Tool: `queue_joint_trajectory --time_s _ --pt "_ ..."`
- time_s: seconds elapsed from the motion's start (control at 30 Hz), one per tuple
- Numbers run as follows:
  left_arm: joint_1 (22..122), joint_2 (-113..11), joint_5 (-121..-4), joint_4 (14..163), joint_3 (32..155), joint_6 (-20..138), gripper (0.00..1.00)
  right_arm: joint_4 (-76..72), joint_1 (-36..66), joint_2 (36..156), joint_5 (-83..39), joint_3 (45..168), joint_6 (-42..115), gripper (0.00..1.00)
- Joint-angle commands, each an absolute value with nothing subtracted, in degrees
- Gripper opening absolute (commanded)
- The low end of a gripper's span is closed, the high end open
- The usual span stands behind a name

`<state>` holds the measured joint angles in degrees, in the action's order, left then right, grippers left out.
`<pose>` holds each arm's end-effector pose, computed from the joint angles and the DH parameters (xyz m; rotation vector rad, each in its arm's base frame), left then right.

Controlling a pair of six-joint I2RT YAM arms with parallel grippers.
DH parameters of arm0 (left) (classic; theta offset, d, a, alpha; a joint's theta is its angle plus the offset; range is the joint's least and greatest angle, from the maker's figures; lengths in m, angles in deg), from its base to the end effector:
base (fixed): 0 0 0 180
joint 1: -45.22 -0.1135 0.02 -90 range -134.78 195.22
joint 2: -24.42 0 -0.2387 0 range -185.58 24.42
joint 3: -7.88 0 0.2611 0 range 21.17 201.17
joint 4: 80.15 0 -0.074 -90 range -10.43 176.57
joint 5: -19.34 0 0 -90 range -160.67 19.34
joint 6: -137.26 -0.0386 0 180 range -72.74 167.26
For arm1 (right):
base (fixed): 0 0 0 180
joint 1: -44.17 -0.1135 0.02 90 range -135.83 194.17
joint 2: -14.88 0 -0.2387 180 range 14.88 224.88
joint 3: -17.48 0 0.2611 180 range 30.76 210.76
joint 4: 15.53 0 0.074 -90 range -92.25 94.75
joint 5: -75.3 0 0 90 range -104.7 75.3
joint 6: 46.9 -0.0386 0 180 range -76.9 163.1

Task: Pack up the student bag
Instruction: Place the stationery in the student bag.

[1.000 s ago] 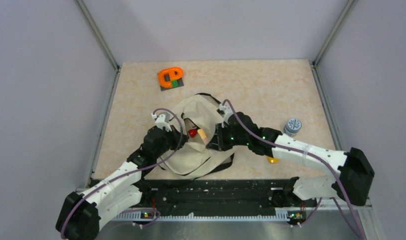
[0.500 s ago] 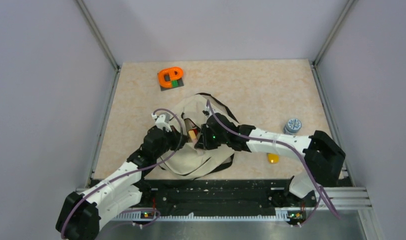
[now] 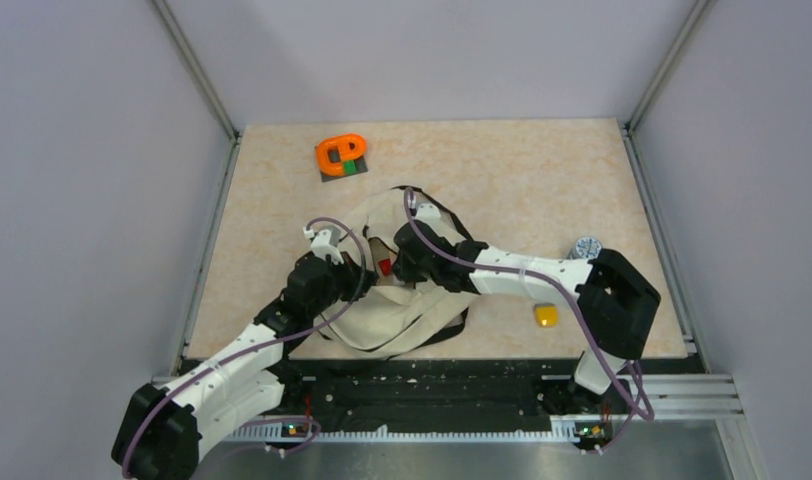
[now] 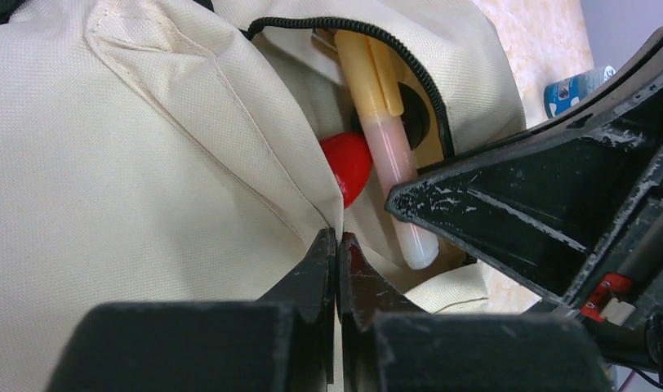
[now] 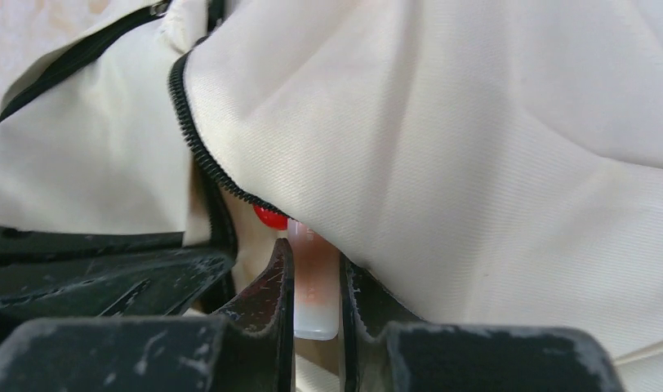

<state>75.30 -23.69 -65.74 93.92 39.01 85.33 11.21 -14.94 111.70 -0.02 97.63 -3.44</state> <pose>0.1835 -0.1101 0.1712 -0.0854 2.0698 -0.8429 0.2032 0.3205 0.1991 -0.1295 2.3822 0.6318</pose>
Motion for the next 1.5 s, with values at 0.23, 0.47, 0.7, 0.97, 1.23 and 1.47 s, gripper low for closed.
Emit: queue_joint_trajectory --time_s 0.23,0.47,0.7,0.97,1.23,1.47 --pt "75.2 -22.3 -64.2 96.6 38.6 85.5 0.00 18.4 -18.2 117.3 20.5 105.4 -2.4 0.00" --pt "75.1 -22.3 -64.2 96.4 38.7 85.6 0.00 22.3 -20.7 119.8 30.2 108.5 -0.7 0.03" --pt "75.2 -22.4 -64.2 96.2 38.9 85.5 0.00 23.0 -22.6 119.5 32.1 109.9 2.0 0.23" --pt "75.2 -22.4 -63.9 96.0 39.1 85.6 0.00 20.9 -23.4 117.1 27.1 107.6 4.5 0.43" --pt "75.2 -22.8 -64.2 96.0 39.4 85.6 0.00 16.1 -26.4 112.6 25.2 104.7 9.2 0.55" --pt "75.2 -22.9 -64.2 95.9 39.4 85.8 0.00 11.1 -27.1 110.8 20.2 102.2 13.3 0.57"
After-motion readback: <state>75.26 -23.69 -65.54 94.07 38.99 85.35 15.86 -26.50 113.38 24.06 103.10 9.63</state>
